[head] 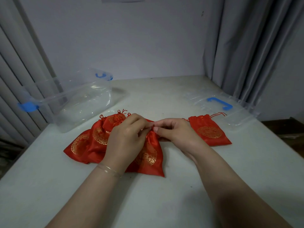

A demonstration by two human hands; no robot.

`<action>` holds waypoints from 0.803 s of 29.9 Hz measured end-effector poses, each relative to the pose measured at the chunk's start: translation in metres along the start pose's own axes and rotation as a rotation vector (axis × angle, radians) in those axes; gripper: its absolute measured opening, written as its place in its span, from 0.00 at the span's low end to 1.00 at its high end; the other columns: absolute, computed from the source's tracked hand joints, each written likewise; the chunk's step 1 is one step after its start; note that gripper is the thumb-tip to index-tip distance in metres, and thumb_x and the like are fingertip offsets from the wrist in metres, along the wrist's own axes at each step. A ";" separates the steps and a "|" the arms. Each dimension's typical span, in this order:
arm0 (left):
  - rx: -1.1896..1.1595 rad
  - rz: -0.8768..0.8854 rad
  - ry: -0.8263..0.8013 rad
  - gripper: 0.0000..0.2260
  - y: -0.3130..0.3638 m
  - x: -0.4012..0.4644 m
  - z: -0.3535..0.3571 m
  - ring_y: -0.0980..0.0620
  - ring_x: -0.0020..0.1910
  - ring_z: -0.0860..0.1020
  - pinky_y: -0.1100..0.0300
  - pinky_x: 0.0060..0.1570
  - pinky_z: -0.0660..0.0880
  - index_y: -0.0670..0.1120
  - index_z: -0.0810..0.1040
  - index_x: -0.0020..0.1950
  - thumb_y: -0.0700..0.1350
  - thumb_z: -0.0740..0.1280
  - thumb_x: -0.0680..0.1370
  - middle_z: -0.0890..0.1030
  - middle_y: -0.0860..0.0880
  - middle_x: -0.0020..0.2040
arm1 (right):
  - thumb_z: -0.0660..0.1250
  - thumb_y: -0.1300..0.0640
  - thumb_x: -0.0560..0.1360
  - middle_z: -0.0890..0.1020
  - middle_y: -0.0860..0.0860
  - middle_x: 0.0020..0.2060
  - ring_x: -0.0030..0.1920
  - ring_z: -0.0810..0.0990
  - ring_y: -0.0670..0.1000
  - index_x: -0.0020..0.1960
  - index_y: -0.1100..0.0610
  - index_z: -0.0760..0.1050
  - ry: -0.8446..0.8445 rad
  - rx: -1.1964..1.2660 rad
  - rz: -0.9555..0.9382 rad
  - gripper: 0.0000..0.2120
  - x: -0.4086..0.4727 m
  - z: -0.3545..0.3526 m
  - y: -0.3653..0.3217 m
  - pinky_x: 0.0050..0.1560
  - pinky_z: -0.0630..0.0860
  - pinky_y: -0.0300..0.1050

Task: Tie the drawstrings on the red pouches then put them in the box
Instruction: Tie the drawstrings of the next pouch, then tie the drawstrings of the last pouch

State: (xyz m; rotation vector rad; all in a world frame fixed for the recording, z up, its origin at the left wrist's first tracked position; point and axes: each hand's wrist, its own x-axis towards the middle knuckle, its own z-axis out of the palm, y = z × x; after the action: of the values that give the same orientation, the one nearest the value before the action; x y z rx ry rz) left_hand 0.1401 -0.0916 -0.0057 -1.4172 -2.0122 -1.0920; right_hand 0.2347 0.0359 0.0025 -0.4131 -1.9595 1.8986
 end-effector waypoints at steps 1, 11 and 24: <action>0.008 0.006 0.001 0.08 -0.001 0.000 0.000 0.53 0.38 0.79 0.54 0.33 0.76 0.47 0.82 0.43 0.47 0.64 0.75 0.80 0.53 0.43 | 0.67 0.69 0.74 0.81 0.54 0.36 0.32 0.79 0.41 0.46 0.61 0.80 0.009 -0.019 -0.020 0.06 0.000 0.000 -0.001 0.39 0.78 0.33; 0.115 -0.063 -0.128 0.04 0.000 0.001 -0.001 0.50 0.38 0.78 0.50 0.33 0.74 0.49 0.76 0.45 0.46 0.63 0.76 0.80 0.53 0.39 | 0.62 0.56 0.73 0.74 0.45 0.28 0.32 0.74 0.48 0.43 0.53 0.71 0.233 -0.763 -0.283 0.00 0.000 0.000 0.002 0.35 0.70 0.46; -0.001 -0.416 -0.035 0.06 -0.019 0.003 -0.010 0.54 0.45 0.75 0.59 0.44 0.70 0.51 0.71 0.52 0.45 0.65 0.77 0.78 0.54 0.45 | 0.62 0.46 0.75 0.72 0.54 0.60 0.63 0.68 0.57 0.59 0.49 0.73 0.528 -1.109 0.101 0.14 0.015 -0.046 0.017 0.61 0.66 0.52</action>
State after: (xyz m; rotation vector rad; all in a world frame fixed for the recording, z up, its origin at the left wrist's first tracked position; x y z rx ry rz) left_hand 0.1205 -0.1015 -0.0043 -1.0466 -2.3985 -1.2374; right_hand 0.2422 0.0842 -0.0132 -1.1598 -2.3969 0.4462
